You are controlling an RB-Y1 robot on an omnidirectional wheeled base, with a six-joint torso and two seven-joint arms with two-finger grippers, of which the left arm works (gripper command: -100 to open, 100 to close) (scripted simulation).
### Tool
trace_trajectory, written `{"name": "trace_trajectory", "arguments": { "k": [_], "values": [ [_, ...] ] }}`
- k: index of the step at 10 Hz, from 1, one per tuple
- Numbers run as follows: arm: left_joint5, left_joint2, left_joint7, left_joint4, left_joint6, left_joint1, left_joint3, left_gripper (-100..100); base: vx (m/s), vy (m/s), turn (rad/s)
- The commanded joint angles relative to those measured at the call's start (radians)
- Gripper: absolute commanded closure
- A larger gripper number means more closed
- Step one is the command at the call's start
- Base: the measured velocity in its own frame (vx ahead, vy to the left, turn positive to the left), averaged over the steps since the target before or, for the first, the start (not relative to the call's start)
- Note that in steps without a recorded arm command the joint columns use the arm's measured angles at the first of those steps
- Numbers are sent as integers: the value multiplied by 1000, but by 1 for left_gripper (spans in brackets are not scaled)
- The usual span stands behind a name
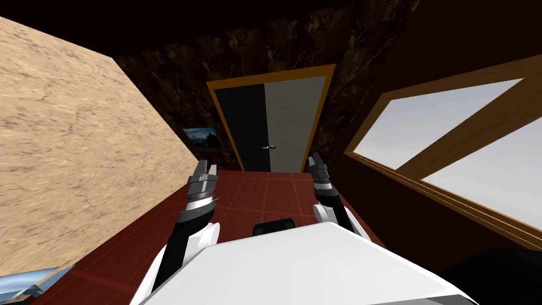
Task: Pull the door open
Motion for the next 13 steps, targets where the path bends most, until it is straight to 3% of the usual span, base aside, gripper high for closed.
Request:
{"name": "trace_trajectory", "arguments": {
  "k": [1, 7, 13],
  "values": [
    [4, 8, 7, 34, -11, -8, 2, -100, -12, 36, -54],
    [14, 28, 26, 126, -41, -29, 7, -100, 123, -33, -42],
    [28, 55, 54, 260, -85, -60, 15, -100, 105, -27, -56]
  ]
}}
